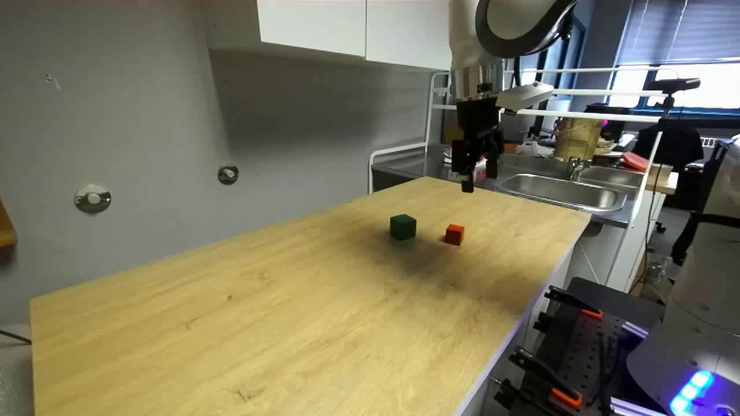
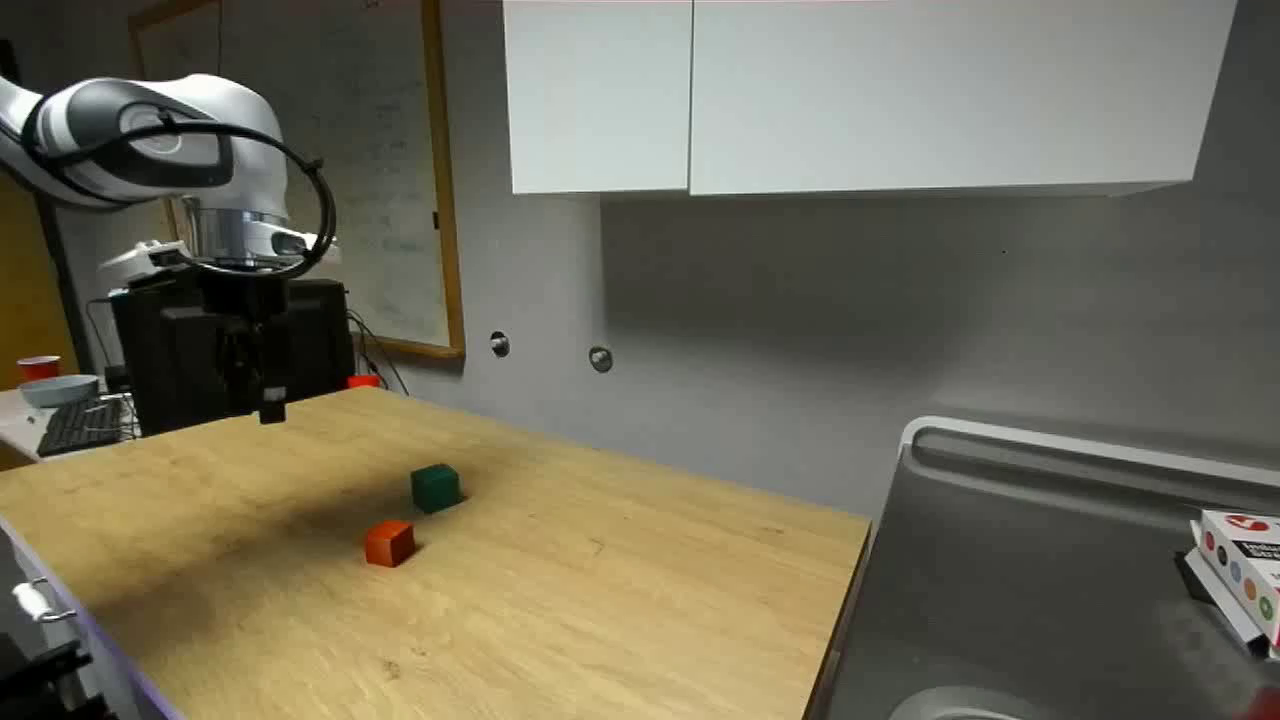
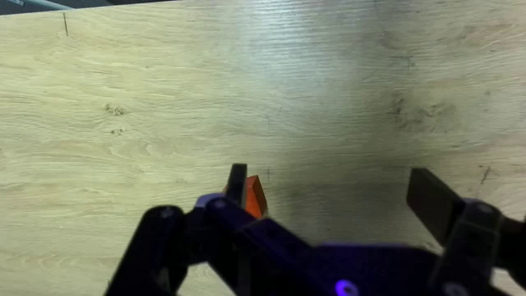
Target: Put the orange block on top of the green block
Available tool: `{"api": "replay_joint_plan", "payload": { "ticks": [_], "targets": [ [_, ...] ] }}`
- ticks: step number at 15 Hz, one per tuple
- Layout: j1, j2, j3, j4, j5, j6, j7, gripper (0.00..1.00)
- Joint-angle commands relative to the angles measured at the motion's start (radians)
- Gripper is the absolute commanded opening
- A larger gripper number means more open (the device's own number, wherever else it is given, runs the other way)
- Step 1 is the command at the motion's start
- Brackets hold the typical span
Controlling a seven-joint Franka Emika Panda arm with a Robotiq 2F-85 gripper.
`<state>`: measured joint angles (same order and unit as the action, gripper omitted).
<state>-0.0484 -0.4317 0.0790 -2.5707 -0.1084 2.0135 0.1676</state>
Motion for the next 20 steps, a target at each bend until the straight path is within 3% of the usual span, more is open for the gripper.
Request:
{"api": "replay_joint_plan", "payload": {
  "ticks": [1, 11, 20],
  "targets": [
    [0.011, 0.001, -0.010, 0.001, -0.004, -0.002, 0.004, 1.00],
    [0.000, 0.020, -0.019, 0.006, -0.002, 0.022, 0.015, 1.00],
    [-0.009, 0.179, -0.162, 0.047, 0.128, 0.196, -0.160, 1.00]
  ]
}}
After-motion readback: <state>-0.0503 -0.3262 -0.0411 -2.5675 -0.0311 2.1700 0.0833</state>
